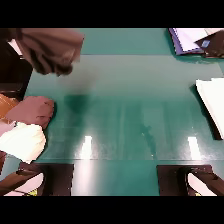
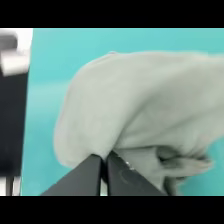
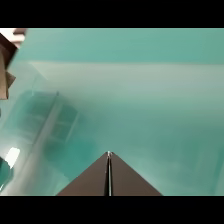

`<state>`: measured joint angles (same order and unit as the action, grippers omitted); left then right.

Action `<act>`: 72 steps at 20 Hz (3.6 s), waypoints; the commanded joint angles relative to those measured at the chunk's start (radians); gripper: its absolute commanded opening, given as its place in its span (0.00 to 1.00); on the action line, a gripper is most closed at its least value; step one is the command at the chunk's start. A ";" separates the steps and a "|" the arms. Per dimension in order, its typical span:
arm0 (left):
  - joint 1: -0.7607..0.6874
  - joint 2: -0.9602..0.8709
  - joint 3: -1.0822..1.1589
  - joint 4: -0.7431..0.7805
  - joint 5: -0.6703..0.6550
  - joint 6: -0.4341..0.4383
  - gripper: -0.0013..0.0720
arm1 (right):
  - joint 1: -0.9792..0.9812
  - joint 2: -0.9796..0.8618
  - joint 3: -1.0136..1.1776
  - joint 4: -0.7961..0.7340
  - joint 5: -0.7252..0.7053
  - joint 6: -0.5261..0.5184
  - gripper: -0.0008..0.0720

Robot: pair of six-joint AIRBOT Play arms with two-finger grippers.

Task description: Fold the shirts.

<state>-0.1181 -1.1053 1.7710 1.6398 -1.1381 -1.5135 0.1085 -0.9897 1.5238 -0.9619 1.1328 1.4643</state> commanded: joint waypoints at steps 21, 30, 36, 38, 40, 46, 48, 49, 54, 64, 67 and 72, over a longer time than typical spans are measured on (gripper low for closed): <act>-0.330 -0.356 0.023 -0.234 -0.257 -0.006 0.94 | 0.000 0.005 0.263 -0.088 0.100 0.000 0.04; -0.201 0.009 -0.864 -0.397 0.093 -0.122 0.94 | 0.000 0.004 0.262 -0.085 0.123 0.000 0.04; -0.201 -0.020 -1.059 -0.566 0.397 -0.129 0.94 | 0.000 -0.002 0.261 -0.086 0.131 0.000 0.04; -0.202 -0.058 -1.058 -0.632 0.448 -0.082 0.94 | 0.000 0.008 0.227 -0.085 0.132 0.000 0.03; -0.202 -0.103 -1.057 -0.659 0.465 -0.071 0.90 | 0.000 0.028 0.153 -0.086 0.126 0.000 0.04; -0.145 -0.117 -0.957 -0.558 0.414 -0.050 0.05 | 0.000 0.063 -0.148 -0.088 0.131 0.001 0.04; -0.085 -0.112 -0.861 -0.472 0.348 -0.050 0.05 | 0.000 0.038 -0.278 -0.088 0.158 0.001 0.04; -0.060 -0.112 -0.814 -0.436 0.323 -0.050 0.05 | 0.000 0.015 -0.340 -0.088 0.166 0.001 0.07; -0.035 -0.113 -0.741 -0.370 0.311 -0.049 0.05 | 0.034 -0.210 -0.589 -0.074 0.060 0.001 0.63; -0.035 -0.112 -0.740 -0.359 0.310 -0.050 0.05 | 0.181 -0.612 -0.397 0.063 -0.139 -0.037 0.50; -0.035 -0.112 -0.740 -0.359 0.309 -0.048 0.05 | 0.209 -0.676 -0.280 0.038 -0.145 -0.053 0.03; -0.035 -0.098 -0.550 -0.250 0.137 -0.048 0.05 | 0.165 -0.563 -0.081 -0.111 -0.055 -0.052 0.03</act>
<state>-0.1543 -1.2129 1.1152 1.3239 -0.8936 -1.5623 0.2932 -1.6058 1.3342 -0.9810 1.0286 1.4147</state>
